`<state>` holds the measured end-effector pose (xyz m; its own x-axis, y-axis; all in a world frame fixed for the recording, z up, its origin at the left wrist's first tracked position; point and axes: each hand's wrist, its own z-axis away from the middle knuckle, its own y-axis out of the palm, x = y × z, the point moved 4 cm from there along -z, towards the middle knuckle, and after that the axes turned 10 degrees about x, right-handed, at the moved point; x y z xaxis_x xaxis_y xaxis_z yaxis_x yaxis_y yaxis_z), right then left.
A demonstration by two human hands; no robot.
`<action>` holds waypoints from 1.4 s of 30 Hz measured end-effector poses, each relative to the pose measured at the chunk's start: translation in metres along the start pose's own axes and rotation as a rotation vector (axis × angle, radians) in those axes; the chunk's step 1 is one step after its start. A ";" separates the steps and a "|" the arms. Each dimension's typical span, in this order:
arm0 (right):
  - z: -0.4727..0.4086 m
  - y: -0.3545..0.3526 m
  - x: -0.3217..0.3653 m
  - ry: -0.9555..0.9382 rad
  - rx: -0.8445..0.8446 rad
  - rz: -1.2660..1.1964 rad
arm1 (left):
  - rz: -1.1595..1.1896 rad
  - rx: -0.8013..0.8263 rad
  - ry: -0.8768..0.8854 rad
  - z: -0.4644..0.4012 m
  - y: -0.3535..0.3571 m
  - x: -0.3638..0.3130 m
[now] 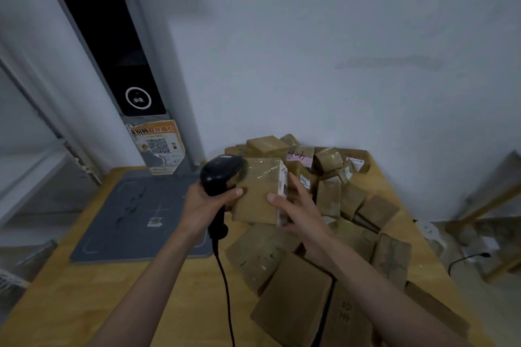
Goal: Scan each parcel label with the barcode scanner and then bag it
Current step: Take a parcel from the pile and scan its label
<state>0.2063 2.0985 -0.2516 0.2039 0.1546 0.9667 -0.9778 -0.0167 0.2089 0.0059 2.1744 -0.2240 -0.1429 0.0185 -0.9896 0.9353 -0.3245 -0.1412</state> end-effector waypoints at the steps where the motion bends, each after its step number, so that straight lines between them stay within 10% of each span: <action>1: 0.001 -0.001 0.004 -0.002 -0.039 0.058 | -0.027 -0.002 0.010 -0.001 0.000 -0.003; 9: -0.002 -0.005 0.022 -0.062 -0.262 0.079 | -0.131 0.097 0.090 -0.002 0.027 -0.024; 28: -0.001 -0.012 0.022 -0.137 -0.196 0.091 | -0.230 0.213 0.124 -0.003 0.045 -0.041; 42: -0.025 -0.050 0.062 -0.198 -0.171 0.744 | -0.599 0.337 0.236 0.003 0.022 -0.089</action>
<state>0.2666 2.1331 -0.2059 -0.5179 -0.0170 0.8553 -0.8513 0.1084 -0.5134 0.0380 2.1624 -0.1386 -0.4903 0.4757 -0.7303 0.5624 -0.4674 -0.6820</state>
